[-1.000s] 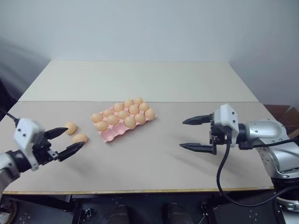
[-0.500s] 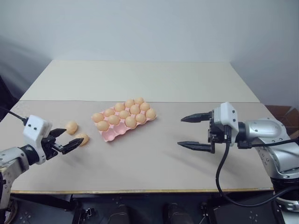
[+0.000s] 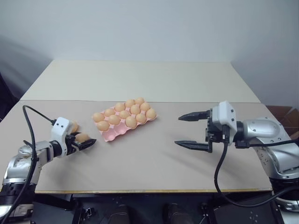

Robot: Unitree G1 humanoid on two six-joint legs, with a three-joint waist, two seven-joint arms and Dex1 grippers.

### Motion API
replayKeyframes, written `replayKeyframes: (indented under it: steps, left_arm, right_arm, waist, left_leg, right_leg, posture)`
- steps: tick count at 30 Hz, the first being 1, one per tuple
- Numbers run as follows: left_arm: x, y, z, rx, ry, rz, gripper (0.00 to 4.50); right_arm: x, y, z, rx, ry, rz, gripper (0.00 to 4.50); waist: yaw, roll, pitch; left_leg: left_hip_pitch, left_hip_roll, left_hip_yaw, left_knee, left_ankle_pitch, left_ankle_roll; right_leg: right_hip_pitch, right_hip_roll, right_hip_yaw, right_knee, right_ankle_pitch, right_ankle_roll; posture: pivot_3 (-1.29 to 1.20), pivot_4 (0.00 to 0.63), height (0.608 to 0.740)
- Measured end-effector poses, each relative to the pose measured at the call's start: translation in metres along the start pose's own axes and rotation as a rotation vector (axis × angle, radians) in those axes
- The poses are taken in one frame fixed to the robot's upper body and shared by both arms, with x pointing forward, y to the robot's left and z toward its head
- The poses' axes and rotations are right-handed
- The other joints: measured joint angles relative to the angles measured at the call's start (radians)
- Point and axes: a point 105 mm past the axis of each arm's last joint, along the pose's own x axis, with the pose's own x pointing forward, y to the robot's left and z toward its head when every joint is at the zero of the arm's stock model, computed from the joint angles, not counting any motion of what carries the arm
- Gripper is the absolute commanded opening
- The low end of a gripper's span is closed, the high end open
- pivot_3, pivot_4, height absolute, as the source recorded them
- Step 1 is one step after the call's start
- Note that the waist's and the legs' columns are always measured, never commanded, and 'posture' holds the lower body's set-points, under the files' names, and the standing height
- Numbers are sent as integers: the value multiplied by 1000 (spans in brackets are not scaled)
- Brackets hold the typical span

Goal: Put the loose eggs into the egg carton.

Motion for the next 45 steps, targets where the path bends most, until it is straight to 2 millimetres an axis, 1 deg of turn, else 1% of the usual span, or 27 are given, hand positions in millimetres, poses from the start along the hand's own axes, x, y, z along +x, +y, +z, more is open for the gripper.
replayKeyframes:
  steps: [1,3,4,9,11,12,15,17,19,20,22,24,26,29,33,35,37,38,43,45]
  left_arm:
    - [0,0,0,0,0,-3,2723]
    - [-1,0,-1,-1,0,-6,2050]
    - [-2,0,-1,-4,-1,-4,1914]
    - [-7,1,-3,-6,-8,9,1892]
    - [-12,-2,3,1,-31,8,1892]
    - [-14,-4,9,-4,-58,-1,1892]
    - [-23,-11,39,2,-162,-33,1892]
    - [-23,-20,64,21,-237,-83,1892]
    - [-16,-35,88,51,-307,-145,1892]
    - [-10,-45,96,65,-327,-182,1892]
    - [2,-61,103,70,-343,-250,1892]
    - [19,-75,108,33,-362,-308,1892]
    - [34,-85,108,10,-353,-348,1892]
    - [49,-88,100,2,-314,-353,1892]
    - [58,-85,87,18,-251,-334,1892]
    - [58,-84,87,31,-254,-334,1892]
    - [58,-82,87,47,-258,-324,2618]
    - [58,-82,87,47,-256,-323,2867]
    - [57,-83,86,45,-253,-346,4408]
    - [53,-81,86,53,-259,-348,4464]
  right_arm:
    - [0,1,0,4,-3,0,4500]
    - [0,1,0,8,-4,-4,4500]
    - [0,1,0,8,-4,-6,4500]
    - [-1,0,-2,11,1,-21,4500]
    - [-1,-1,-2,13,2,-26,4500]
    - [-1,-1,-2,13,2,-30,4500]
    - [-1,-1,-2,15,2,-38,4500]
    - [0,-1,-2,15,1,-43,4500]
    - [0,-1,-2,13,0,-53,4500]
    - [0,-1,-1,12,-3,-55,4500]
    - [1,-1,-1,9,-5,-60,4500]
    - [1,-2,-1,9,-4,-71,4500]
    - [1,-2,-1,8,-8,-78,4500]
    - [1,-1,0,8,-13,-90,4500]
    - [-2,1,1,13,-15,-113,4500]
    - [-2,2,1,12,-15,-118,4500]
    - [-2,2,1,11,-15,-121,4500]
    - [-2,2,1,12,-14,-123,4500]
    - [-2,2,1,12,-14,-128,4500]
    - [-2,2,1,12,-14,-128,4500]
  waist:
    - [0,0,0]
    - [0,0,0]
    - [0,0,0]
    - [-2,0,0]
    - [-1,0,0]
    - [-1,0,0]
    - [3,0,0]
    - [9,-1,0]
    - [13,-1,0]
    - [13,-1,0]
    - [12,-1,-1]
    - [11,-1,-1]
    - [7,-1,-1]
    - [-4,-1,-1]
    - [-4,-1,-1]
    - [-2,-1,-1]
    - [-1,-1,-1]
    - [-1,-1,-1]
    - [-1,-1,-1]
    - [-4,-1,-1]
  left_leg:
    - [0,0,0,0,0,0]
    - [0,0,0,0,0,0]
    - [0,0,0,0,0,0]
    - [0,0,0,0,0,0]
    - [0,0,0,0,0,0]
    - [0,0,0,0,0,0]
    - [0,0,0,0,0,0]
    - [0,0,-1,0,0,0]
    - [0,-1,-1,1,0,0]
    - [0,-1,0,1,0,0]
    - [0,-1,0,1,0,0]
    - [0,-1,0,1,0,0]
    - [0,-1,-1,1,0,0]
    - [0,-1,-1,1,0,0]
    - [0,-1,-1,1,0,0]
    - [0,-1,-1,1,0,0]
    - [0,-1,-1,1,0,0]
    - [0,-1,-1,1,0,0]
    - [0,-1,-1,1,0,0]
    - [0,-1,-1,1,0,0]
  right_leg:
    - [0,0,0,0,0,0]
    - [0,0,0,0,0,0]
    - [0,0,0,0,0,0]
    - [0,0,0,0,0,0]
    - [0,0,0,0,0,0]
    - [0,0,0,0,0,0]
    - [0,0,0,0,0,0]
    - [1,0,0,0,0,0]
    - [2,0,0,0,0,1]
    - [2,0,0,-1,0,1]
    - [2,0,1,-1,1,1]
    - [2,0,1,0,1,2]
    - [2,1,1,0,1,1]
    - [2,1,2,0,1,2]
    - [2,1,1,0,1,2]
    - [2,1,1,0,1,2]
    - [2,1,1,0,1,2]
    - [2,1,1,0,1,2]
    - [2,1,1,0,1,2]
    - [2,1,2,0,1,2]
  posture:
    - [0,150,740]
    - [0,150,740]
    - [0,150,740]
    - [0,150,740]
    - [0,150,740]
    - [0,150,740]
    - [0,150,740]
    - [0,150,740]
    - [0,150,740]
    - [0,150,740]
    - [0,150,740]
    - [0,150,740]
    - [0,150,740]
    - [0,150,740]
    - [0,150,740]
    - [0,150,740]
    - [0,150,740]
    - [0,150,740]
    - [0,150,740]
    - [0,150,740]
